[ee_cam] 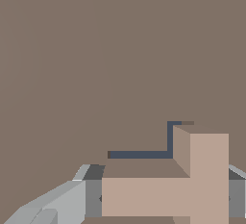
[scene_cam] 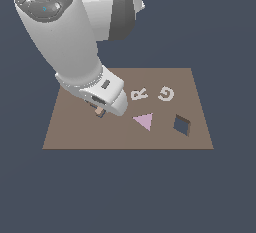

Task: Insert a designated object into the corresponding slot on a board.

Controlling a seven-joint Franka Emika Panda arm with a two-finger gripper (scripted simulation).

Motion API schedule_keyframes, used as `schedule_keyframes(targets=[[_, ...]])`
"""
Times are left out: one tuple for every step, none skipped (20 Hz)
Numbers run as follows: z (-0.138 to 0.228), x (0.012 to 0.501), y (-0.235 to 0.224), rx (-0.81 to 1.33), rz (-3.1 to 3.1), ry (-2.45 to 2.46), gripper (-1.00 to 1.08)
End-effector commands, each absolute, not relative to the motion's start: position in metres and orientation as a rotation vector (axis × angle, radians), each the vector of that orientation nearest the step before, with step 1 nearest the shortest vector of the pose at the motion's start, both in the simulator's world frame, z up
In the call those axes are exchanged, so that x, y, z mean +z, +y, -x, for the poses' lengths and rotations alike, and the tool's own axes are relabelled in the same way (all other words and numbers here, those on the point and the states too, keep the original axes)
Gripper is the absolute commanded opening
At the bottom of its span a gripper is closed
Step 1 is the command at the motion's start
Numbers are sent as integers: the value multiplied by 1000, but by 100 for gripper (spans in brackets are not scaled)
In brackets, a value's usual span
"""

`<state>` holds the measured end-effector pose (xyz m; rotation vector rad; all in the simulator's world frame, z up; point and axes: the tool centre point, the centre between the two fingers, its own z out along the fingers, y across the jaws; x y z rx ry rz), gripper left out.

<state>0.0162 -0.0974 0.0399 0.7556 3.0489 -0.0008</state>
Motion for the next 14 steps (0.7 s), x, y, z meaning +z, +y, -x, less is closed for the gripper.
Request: schedule_keyframes(targets=[[-16, 36, -97, -1, -753, 3049, -100], [-16, 33, -97, -1, -751, 3050, -100], [-16, 31, -97, -1, -750, 3050, -100], [-16, 31, -97, -1, -750, 3050, -100], [-16, 31, -97, -1, -750, 3050, 100], [-16, 31, -97, -1, -750, 3050, 100], [-16, 31, -97, -1, -750, 3050, 100], [-16, 31, -97, -1, -750, 3050, 100], [-16, 31, -97, -1, -750, 3050, 100], [-16, 31, -97, -1, -750, 3050, 100], [-16, 31, -97, -1, -750, 3050, 100], [-16, 31, -97, -1, -750, 3050, 100], [-16, 31, -97, -1, -750, 3050, 100], [-16, 31, -97, -1, -750, 3050, 100]])
